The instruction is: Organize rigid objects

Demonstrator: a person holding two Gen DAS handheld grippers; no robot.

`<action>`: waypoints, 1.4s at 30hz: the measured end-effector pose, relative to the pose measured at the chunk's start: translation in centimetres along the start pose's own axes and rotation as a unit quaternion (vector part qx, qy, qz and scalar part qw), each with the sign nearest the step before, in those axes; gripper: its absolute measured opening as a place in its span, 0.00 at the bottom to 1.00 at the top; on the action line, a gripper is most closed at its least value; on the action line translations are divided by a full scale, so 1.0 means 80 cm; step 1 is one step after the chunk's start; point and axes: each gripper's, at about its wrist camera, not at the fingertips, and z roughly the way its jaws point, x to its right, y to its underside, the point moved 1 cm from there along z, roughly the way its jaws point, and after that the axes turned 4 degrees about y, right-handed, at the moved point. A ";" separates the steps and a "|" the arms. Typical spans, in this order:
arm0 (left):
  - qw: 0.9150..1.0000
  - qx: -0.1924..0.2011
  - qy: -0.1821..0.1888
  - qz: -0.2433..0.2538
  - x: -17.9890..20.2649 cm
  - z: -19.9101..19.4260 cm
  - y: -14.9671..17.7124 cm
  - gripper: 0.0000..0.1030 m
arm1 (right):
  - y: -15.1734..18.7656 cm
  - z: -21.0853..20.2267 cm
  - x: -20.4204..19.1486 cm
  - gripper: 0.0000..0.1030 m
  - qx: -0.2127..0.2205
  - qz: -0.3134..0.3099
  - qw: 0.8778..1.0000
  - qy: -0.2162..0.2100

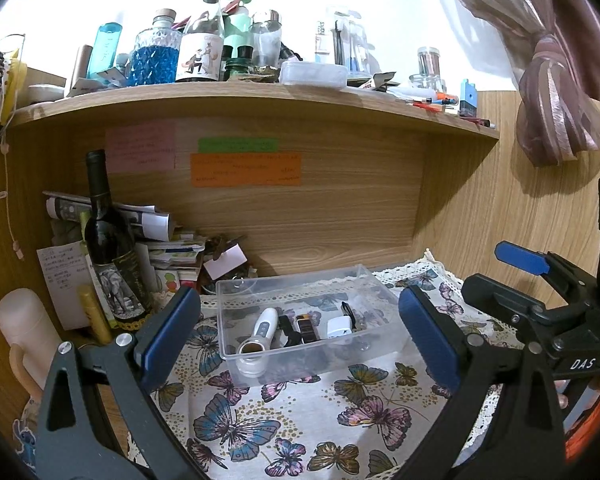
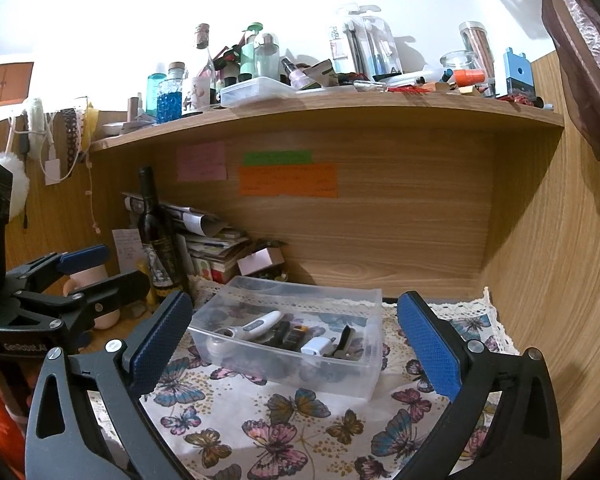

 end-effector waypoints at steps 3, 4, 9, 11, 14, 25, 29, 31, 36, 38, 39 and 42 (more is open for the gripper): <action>1.000 0.001 0.003 0.001 0.000 0.001 0.001 0.98 | -0.001 0.000 0.000 1.00 0.001 0.001 1.000 -0.001; 1.000 0.000 0.004 0.002 0.000 0.001 0.000 0.98 | -0.001 0.001 0.000 1.00 0.001 0.001 1.000 -0.001; 1.000 0.001 0.007 0.002 -0.001 0.000 0.000 0.98 | -0.001 0.000 0.000 1.00 0.001 0.001 1.000 -0.001; 1.000 0.003 0.005 -0.001 0.000 0.000 0.000 0.98 | -0.001 0.000 0.000 1.00 0.001 0.001 1.000 -0.001; 1.000 0.002 0.010 -0.002 -0.002 0.000 -0.001 0.98 | -0.001 0.001 0.001 1.00 0.000 0.001 1.000 -0.001; 1.000 0.001 0.016 0.002 -0.001 0.000 -0.002 0.98 | 0.004 0.006 -0.001 1.00 -0.009 0.008 1.000 0.003; 1.000 0.000 0.017 0.001 0.000 0.000 -0.001 0.98 | 0.005 0.008 -0.001 1.00 -0.010 0.009 1.000 0.003; 1.000 -0.001 0.018 -0.001 0.000 0.000 -0.001 0.98 | 0.006 0.009 -0.001 1.00 -0.011 0.010 1.000 0.003; 1.000 -0.004 0.027 -0.006 -0.002 0.001 -0.001 0.98 | 0.006 0.009 -0.002 1.00 -0.012 0.009 1.000 0.004; 1.000 -0.003 0.023 -0.006 -0.002 0.001 -0.001 0.98 | 0.007 0.011 -0.003 1.00 -0.013 0.010 1.000 0.005; 1.000 -0.002 0.022 -0.006 -0.002 0.001 -0.001 0.98 | 0.007 0.011 -0.003 1.00 -0.013 0.010 1.000 0.005; 1.000 -0.004 0.022 -0.009 -0.003 0.003 0.000 0.98 | 0.007 0.013 -0.004 1.00 -0.015 0.011 1.000 0.005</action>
